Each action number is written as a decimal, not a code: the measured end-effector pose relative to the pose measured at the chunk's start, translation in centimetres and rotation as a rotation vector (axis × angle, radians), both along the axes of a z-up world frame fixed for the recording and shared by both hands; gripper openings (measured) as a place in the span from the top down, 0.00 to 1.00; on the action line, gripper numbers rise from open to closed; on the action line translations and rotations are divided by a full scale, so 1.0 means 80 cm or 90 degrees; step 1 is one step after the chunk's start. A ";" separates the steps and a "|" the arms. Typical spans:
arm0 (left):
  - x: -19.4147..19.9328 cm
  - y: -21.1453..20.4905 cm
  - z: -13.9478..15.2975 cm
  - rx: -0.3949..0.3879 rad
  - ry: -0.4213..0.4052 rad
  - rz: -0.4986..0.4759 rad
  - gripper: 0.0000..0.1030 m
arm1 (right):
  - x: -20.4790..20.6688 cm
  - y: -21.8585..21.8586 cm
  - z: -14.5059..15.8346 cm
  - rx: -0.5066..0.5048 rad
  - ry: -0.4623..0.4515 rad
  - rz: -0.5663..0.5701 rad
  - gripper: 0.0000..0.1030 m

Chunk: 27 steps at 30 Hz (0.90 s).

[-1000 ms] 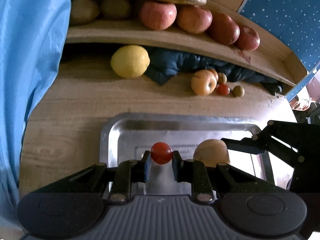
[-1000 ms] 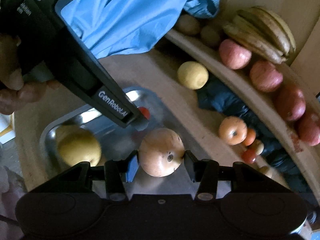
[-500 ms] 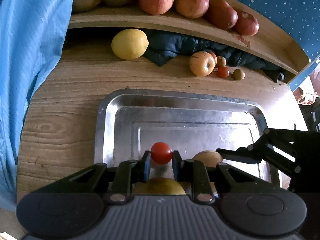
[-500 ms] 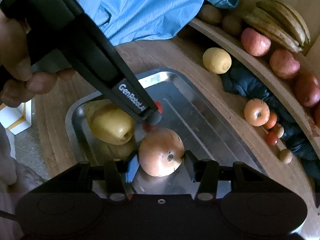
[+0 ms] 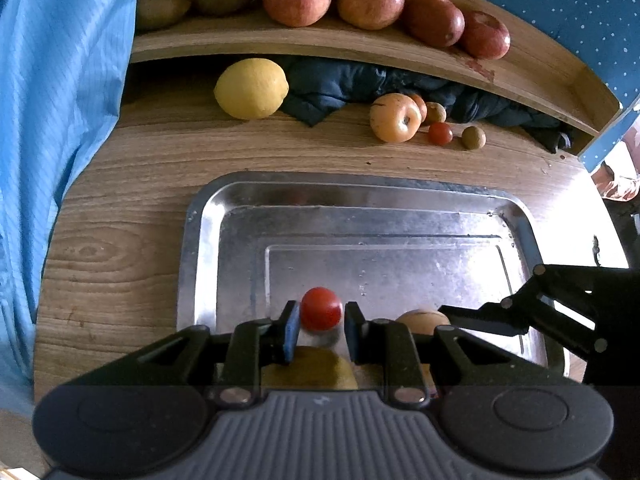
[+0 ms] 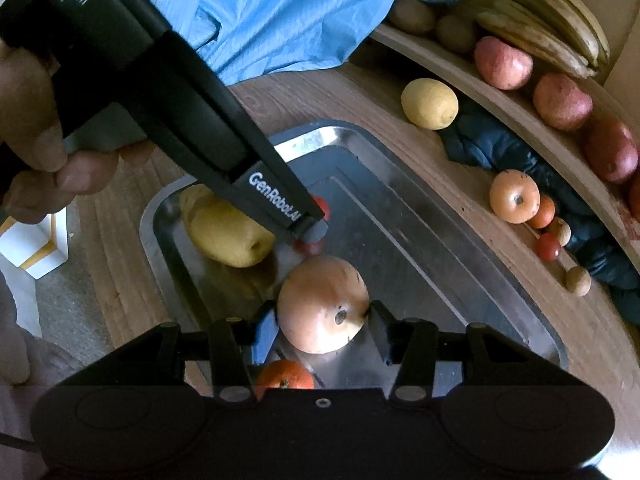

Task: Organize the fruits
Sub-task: 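Lower and release the pale apple from the right tool while the left tool releases the tomato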

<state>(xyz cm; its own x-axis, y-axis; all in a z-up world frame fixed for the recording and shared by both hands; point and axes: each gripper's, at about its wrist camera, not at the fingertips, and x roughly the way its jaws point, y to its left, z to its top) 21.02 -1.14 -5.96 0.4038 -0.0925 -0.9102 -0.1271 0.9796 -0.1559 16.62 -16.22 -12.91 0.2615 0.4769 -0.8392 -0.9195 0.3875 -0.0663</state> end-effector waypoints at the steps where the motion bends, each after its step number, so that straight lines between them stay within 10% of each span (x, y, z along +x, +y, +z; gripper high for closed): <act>1: -0.001 -0.001 0.000 0.002 -0.002 0.002 0.72 | 0.000 -0.002 0.000 0.002 0.001 -0.002 0.50; 15: -0.041 -0.009 0.040 0.013 -0.050 -0.007 0.18 | -0.004 -0.051 0.024 0.043 0.036 -0.014 0.23; 27: -0.093 -0.005 0.061 0.051 -0.067 -0.061 0.00 | -0.016 -0.111 0.042 0.018 0.058 -0.023 0.04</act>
<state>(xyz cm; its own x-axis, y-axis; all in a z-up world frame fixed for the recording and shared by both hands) 13.61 -1.51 -1.06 0.4907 -0.0647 -0.8689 -0.0191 0.9962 -0.0850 15.34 -25.13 -9.59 0.2027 0.4918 -0.8468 -0.9064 0.4216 0.0279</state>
